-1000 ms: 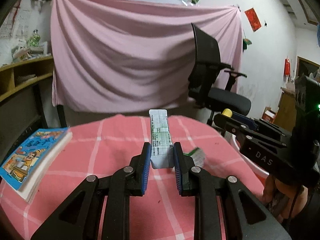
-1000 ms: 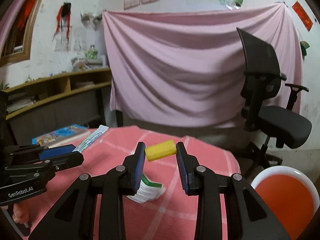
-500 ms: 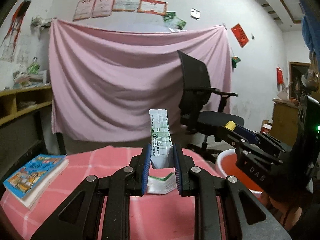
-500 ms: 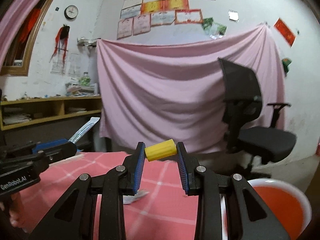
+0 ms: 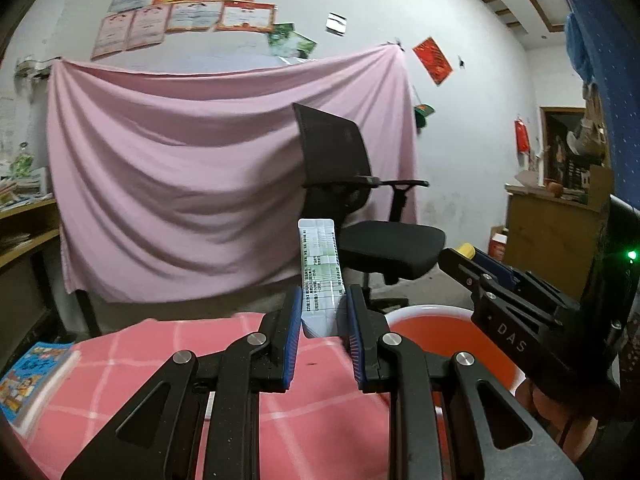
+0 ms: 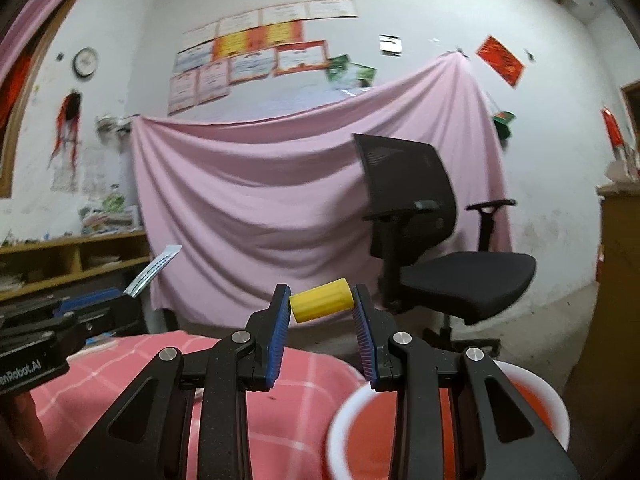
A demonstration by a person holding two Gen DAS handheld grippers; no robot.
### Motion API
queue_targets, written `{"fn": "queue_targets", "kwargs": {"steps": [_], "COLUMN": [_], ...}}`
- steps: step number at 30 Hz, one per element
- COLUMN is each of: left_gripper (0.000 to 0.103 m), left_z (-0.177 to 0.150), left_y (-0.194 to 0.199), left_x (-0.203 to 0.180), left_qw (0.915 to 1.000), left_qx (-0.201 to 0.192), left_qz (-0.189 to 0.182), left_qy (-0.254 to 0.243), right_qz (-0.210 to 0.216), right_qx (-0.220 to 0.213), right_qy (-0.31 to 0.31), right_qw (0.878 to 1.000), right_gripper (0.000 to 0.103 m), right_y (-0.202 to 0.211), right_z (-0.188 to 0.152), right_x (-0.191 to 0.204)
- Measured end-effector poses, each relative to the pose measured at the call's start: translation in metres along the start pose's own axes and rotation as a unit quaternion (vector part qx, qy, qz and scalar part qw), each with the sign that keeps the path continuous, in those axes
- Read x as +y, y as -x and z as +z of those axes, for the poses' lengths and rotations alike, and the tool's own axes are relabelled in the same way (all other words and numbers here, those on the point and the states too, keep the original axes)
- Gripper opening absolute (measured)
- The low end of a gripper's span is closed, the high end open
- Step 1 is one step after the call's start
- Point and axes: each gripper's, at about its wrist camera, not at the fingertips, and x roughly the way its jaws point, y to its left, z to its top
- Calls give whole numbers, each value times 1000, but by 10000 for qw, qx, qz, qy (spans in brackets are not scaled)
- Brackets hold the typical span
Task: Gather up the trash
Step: 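Lift the white tube and yellow cap and carry them over the bucket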
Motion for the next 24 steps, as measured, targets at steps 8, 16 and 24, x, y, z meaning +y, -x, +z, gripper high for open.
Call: {"fn": "queue_targets", "kwargs": {"steps": [8,16,24], "left_gripper": [19,19,19], "left_z": [2,-12,-19], "left_y": [-39,-74,-96], "left_x": [-41,-75,-81], "left_qw": [9980,9929,9844], "left_qx": [429,975,1536], "left_qz": [-454,-685,-831], "left_qy": [65,23,228], "right_qz": [-405,-708,-810], "right_qx": [444,1119,1556], "right_qy": [-468,-781,-1085], "right_qw": [9971,9881,9785], "right_gripper": [30,30,30], "right_y": [-3,-5,-12], "right_z": [1,-15,-27], "right_x": [-51,-95,-116]}}
